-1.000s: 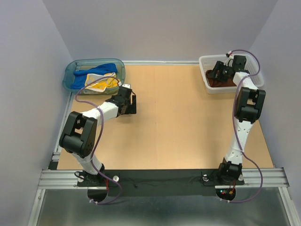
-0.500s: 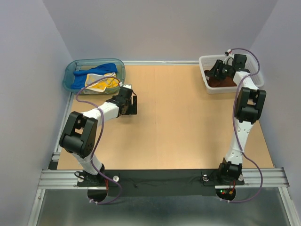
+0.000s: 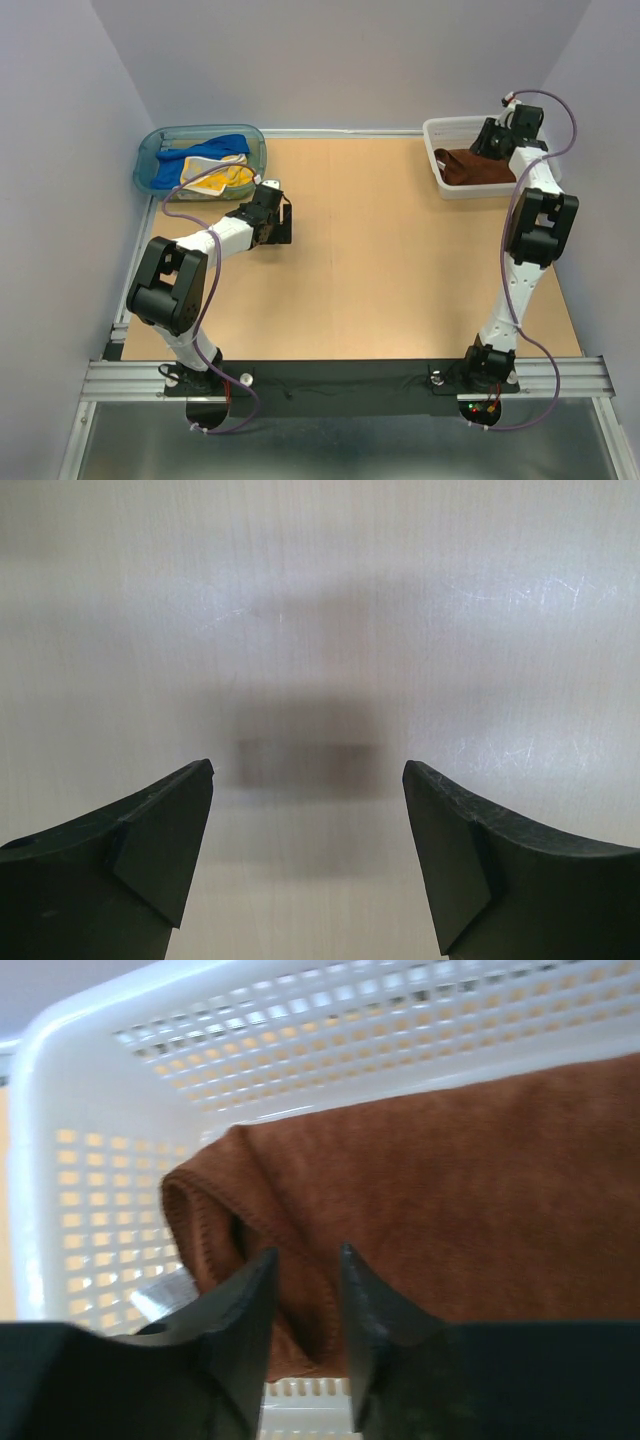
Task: Fold and stack the towels
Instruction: Neatly place the folded towel into the bin
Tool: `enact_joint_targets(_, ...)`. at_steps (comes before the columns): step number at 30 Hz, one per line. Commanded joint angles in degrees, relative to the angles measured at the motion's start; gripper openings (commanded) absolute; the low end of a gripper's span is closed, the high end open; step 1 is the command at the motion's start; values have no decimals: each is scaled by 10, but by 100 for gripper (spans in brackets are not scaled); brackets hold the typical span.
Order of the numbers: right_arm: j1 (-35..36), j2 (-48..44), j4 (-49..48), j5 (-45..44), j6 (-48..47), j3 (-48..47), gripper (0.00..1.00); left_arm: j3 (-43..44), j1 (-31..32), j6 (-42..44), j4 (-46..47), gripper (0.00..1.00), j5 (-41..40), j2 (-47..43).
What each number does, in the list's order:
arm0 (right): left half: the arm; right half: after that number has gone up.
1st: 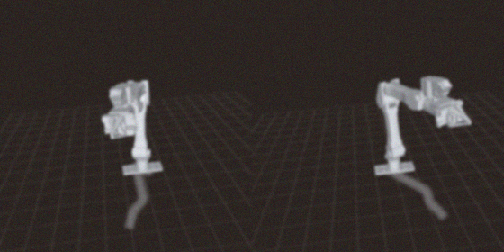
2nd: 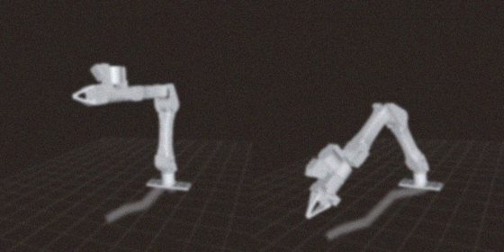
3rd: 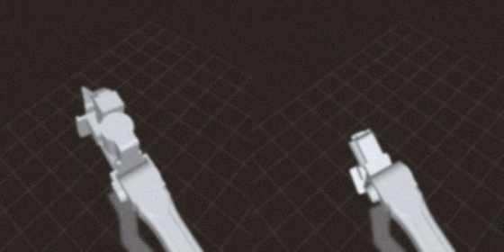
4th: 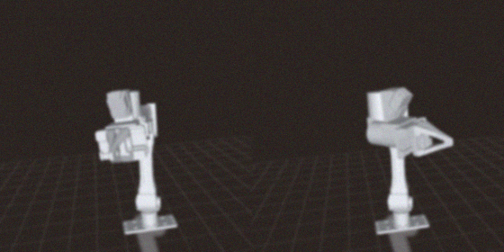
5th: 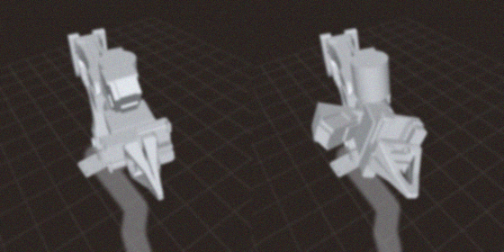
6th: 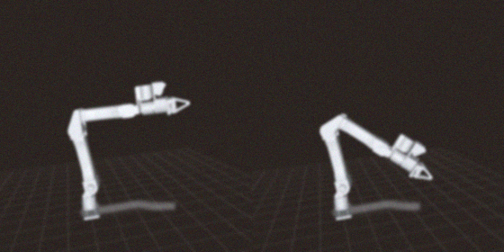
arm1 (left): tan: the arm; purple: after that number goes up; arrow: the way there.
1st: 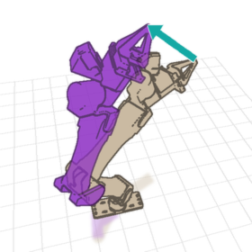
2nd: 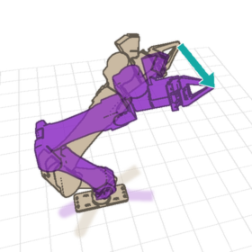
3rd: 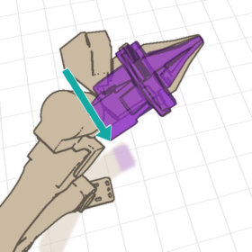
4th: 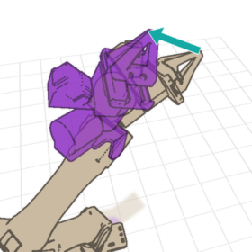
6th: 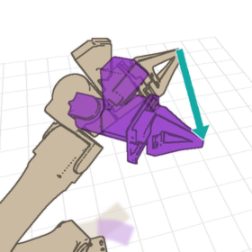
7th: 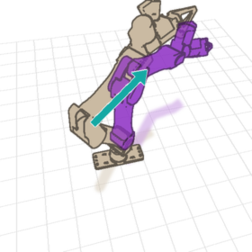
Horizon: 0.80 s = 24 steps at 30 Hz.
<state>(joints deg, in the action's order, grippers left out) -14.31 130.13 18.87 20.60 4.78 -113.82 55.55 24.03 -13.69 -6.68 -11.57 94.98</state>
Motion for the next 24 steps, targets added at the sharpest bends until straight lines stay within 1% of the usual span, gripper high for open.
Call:
enact_joint_targets(1,-4,-2,-20,-96,-40,-30,33,22,4,8,-1,88,-7,-13)
enact_joint_targets(3,-4,6,-20,-99,-42,-31,29,23,4,9,-2,88,-7,-12)
enact_joint_targets(4,-4,8,-19,-98,-66,-30,28,23,4,9,-1,88,-7,-12)
enact_joint_targets(5,-4,14,-19,-97,-71,-27,27,23,4,9,-3,88,-7,-11)
enact_joint_targets(12,-4,30,-18,-83,-94,-12,27,23,5,9,-3,88,-7,-9)
enact_joint_targets(24,7,43,-16,-16,-97,6,28,25,8,10,-4,88,-6,-8)
